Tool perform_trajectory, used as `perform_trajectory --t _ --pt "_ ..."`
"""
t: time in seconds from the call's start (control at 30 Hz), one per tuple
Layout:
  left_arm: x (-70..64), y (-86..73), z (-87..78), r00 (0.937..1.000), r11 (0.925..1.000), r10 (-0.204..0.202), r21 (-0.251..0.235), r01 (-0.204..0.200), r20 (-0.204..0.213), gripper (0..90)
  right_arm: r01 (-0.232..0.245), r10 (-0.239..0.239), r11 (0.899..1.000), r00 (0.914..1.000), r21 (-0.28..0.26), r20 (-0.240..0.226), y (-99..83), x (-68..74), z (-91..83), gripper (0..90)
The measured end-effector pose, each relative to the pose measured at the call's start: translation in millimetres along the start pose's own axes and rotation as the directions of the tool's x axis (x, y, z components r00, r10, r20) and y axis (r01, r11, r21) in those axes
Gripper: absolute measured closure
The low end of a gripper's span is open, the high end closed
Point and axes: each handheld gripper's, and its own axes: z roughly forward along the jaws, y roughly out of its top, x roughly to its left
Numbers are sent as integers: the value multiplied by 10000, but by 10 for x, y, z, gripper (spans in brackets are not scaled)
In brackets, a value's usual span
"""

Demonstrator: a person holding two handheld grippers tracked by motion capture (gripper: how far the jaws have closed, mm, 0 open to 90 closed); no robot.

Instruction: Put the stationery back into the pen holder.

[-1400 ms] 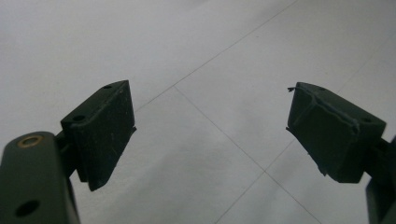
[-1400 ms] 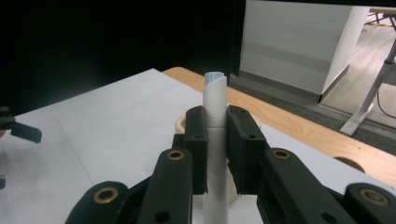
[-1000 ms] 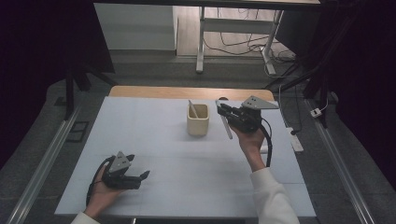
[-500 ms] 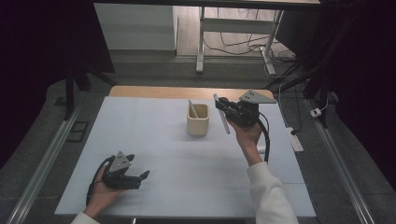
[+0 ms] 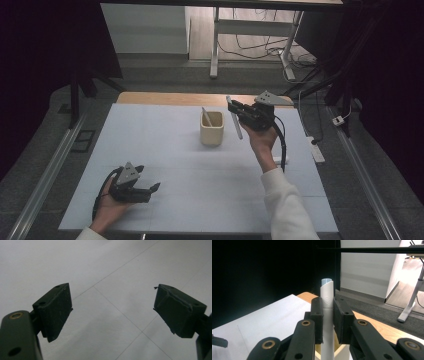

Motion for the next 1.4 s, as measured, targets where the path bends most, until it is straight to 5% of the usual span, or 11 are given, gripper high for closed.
perform_trajectory --t 0.93,1.4 --pt "5 0 -5 10000 10000 -26 -48 26 17 152 -371 374 9990 9992 -242 125 90 -42 288 781" --pt "5 1 -12 10000 10000 -22 -82 22 34 152 -137 138 9994 9999 -323 21 149 2 434 781"
